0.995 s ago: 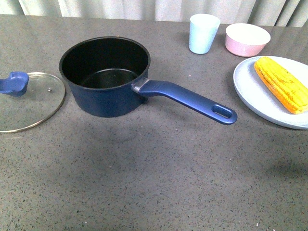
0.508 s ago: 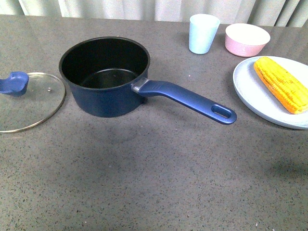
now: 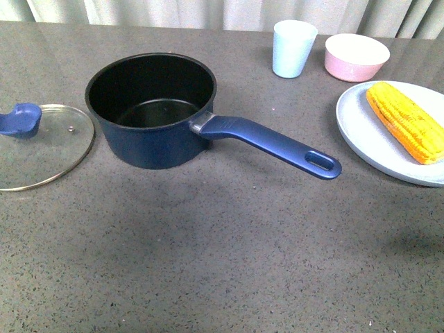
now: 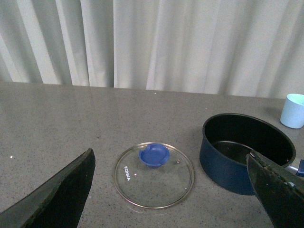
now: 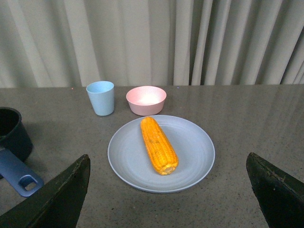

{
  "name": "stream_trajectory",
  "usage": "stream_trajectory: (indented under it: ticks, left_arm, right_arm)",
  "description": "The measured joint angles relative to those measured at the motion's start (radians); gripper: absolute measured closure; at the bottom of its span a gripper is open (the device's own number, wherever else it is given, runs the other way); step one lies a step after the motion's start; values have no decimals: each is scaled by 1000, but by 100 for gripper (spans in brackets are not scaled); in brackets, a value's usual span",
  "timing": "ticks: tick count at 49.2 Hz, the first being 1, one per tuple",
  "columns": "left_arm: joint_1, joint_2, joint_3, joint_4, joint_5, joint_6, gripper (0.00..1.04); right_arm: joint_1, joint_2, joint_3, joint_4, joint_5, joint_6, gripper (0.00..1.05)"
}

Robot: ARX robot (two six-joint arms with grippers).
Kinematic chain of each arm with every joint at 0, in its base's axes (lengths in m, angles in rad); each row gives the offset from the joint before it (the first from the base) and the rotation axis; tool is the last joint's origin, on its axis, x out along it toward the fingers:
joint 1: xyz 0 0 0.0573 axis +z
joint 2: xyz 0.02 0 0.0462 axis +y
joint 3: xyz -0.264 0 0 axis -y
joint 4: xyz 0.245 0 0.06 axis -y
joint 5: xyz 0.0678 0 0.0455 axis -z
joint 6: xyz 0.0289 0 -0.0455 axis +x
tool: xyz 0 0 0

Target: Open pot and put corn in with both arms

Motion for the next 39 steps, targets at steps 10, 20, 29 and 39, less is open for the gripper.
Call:
stream_trajectory:
  ticks: [10, 20, 29, 39]
  left_arm:
    - [0, 0, 0, 0, 0, 0, 9]
    - [0, 0, 0, 0, 0, 0, 9]
    - [0, 0, 0, 0, 0, 0, 9]
    - [0, 0, 0, 0, 0, 0, 9]
  right_arm:
    - [-206, 549, 269, -290, -52, 194, 9]
    - [-240, 972, 433, 21, -69, 55, 9]
    - [-192, 1347, 622, 143, -81, -90, 9]
    - [-73, 1712, 877, 134, -72, -201, 9]
